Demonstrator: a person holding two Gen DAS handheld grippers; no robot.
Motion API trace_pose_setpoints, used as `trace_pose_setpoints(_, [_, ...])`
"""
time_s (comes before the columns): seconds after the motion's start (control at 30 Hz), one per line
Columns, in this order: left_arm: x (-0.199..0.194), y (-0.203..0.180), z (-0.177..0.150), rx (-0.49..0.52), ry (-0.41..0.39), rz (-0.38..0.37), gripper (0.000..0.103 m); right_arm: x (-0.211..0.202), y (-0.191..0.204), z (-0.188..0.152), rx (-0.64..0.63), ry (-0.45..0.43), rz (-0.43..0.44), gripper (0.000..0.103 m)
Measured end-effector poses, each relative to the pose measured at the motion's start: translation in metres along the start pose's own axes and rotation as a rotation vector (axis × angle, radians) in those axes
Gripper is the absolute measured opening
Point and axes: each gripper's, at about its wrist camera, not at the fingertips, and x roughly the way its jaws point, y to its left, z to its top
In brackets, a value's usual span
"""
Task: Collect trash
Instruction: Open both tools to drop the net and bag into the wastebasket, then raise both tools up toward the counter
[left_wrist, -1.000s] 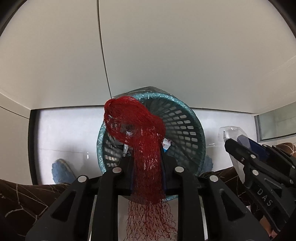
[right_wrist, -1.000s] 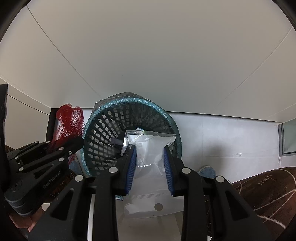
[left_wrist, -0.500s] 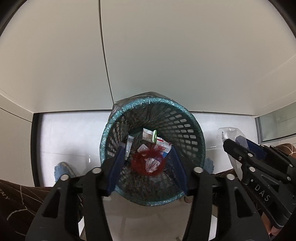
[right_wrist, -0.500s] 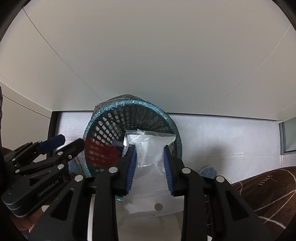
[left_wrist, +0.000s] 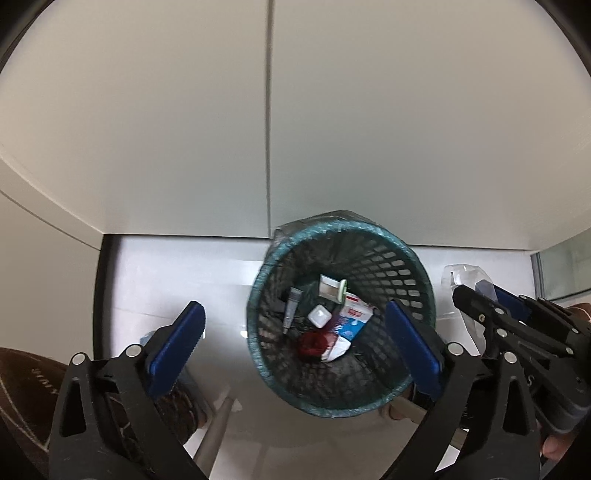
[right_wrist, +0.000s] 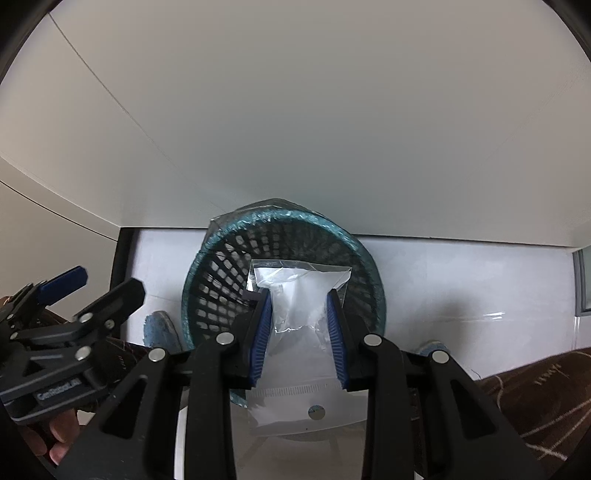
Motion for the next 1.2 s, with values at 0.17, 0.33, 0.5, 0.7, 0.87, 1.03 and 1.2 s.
trace_pose_setpoints(0.17, [-0.004,0.01,0.001,-0.019,-0.001,0.033,0.096,-0.006,0.005,0.003,-0.009,-0.033,0.029,0.047])
trace_pose_setpoints(0.33, [-0.003,0.015,0.003,-0.033,0.013,0.041,0.097,-0.011,0.004,0.005,0.01,-0.043,0.049,0.053])
trace_pose_setpoints(0.5, [-0.009,0.015,0.003,-0.032,0.004,0.043,0.097,-0.015,0.008,0.006,-0.003,-0.054,0.047,0.06])
trace_pose_setpoints(0.7, [-0.021,0.019,0.006,-0.037,-0.017,0.001,0.097,-0.036,0.01,0.006,-0.014,-0.085,0.051,0.067])
trace_pose_setpoints(0.87, [-0.059,0.022,0.008,-0.02,-0.079,-0.042,0.097,-0.089,0.005,0.008,-0.019,-0.172,0.075,0.082])
trace_pose_setpoints(1.03, [-0.12,0.017,0.009,0.002,-0.183,-0.08,0.097,-0.153,0.0,0.015,-0.03,-0.277,0.062,0.092])
trace_pose_setpoints(1.2, [-0.193,0.011,0.016,0.02,-0.287,-0.122,0.097,-0.227,-0.001,0.026,-0.063,-0.416,0.045,0.095])
